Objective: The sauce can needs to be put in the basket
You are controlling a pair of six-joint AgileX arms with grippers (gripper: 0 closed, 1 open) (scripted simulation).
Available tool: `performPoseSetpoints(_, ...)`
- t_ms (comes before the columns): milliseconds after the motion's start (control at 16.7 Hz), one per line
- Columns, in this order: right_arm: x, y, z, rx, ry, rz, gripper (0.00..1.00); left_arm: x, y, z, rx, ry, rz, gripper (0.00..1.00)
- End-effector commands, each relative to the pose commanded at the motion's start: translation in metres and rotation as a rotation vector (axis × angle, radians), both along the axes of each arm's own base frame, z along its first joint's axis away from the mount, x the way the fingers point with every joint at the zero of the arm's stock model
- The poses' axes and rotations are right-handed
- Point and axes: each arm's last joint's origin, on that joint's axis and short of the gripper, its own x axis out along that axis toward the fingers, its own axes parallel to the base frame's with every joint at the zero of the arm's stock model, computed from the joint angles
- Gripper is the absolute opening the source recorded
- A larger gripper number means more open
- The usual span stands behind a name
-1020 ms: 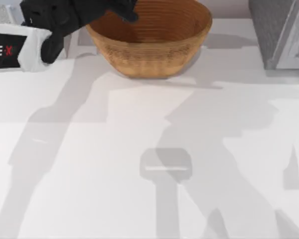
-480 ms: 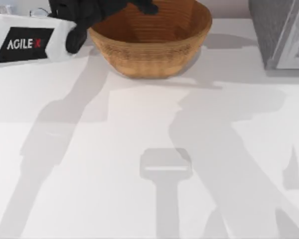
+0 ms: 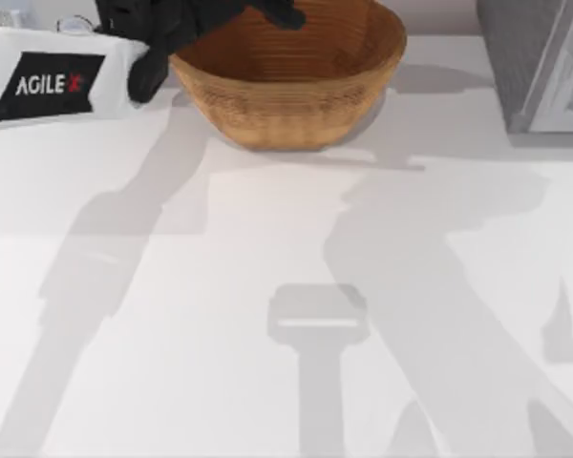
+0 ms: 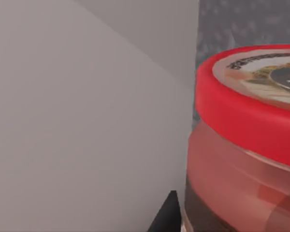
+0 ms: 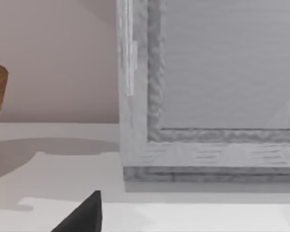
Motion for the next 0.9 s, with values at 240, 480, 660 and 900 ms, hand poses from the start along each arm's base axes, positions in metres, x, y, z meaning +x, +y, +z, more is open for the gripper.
performPoseSetpoints(240, 0.0, 0.0, 0.0, 0.0, 0.0, 0.0, 1.0, 0.0, 0.0, 0.0, 0.0, 0.0, 0.0, 0.6)
performPoseSetpoints(480, 0.0, 0.0, 0.0, 0.0, 0.0, 0.0, 1.0, 0.0, 0.0, 0.0, 0.0, 0.0, 0.0, 0.9)
performPoseSetpoints(660, 0.0, 0.0, 0.0, 0.0, 0.0, 0.0, 1.0, 0.0, 0.0, 0.0, 0.0, 0.0, 0.0, 1.0)
performPoseSetpoints(900, 0.0, 0.0, 0.0, 0.0, 0.0, 0.0, 1.0, 0.0, 0.0, 0.0, 0.0, 0.0, 0.0, 1.0)
